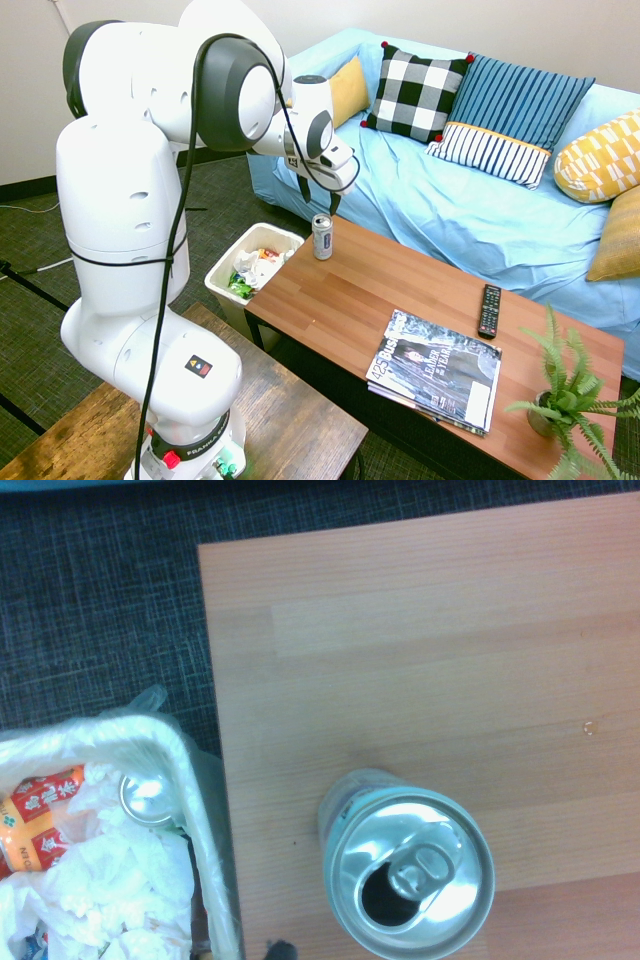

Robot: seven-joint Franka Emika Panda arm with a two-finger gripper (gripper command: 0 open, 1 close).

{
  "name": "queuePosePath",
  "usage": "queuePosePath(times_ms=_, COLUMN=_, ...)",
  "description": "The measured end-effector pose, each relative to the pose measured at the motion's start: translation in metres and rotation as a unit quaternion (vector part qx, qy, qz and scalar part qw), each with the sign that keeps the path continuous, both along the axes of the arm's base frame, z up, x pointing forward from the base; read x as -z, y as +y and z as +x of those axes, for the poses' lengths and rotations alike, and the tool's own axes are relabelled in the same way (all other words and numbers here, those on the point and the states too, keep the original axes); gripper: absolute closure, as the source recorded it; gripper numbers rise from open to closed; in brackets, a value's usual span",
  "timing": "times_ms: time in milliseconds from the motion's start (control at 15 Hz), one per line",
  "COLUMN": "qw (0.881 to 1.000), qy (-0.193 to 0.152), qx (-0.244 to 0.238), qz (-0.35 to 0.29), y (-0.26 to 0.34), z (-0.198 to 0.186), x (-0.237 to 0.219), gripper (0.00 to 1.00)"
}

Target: Throw the can in the trash bin

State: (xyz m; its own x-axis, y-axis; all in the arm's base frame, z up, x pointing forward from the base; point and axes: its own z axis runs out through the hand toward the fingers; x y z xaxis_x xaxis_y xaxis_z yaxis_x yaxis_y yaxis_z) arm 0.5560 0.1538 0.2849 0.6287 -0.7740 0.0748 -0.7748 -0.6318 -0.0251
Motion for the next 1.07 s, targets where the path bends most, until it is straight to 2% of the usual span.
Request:
queuePosePath(times_ms=400, qw=1.000, qy=0.019, qx=0.016, qz=-0.012, y=0.007, z=0.006, x=0.033, gripper=0.00)
queuePosePath(times_ms=1067, qw=0.998, qy=0.046, qx=0.028, qz=-0.020, y=0.012, z=0.038, x=0.085, gripper=0.00)
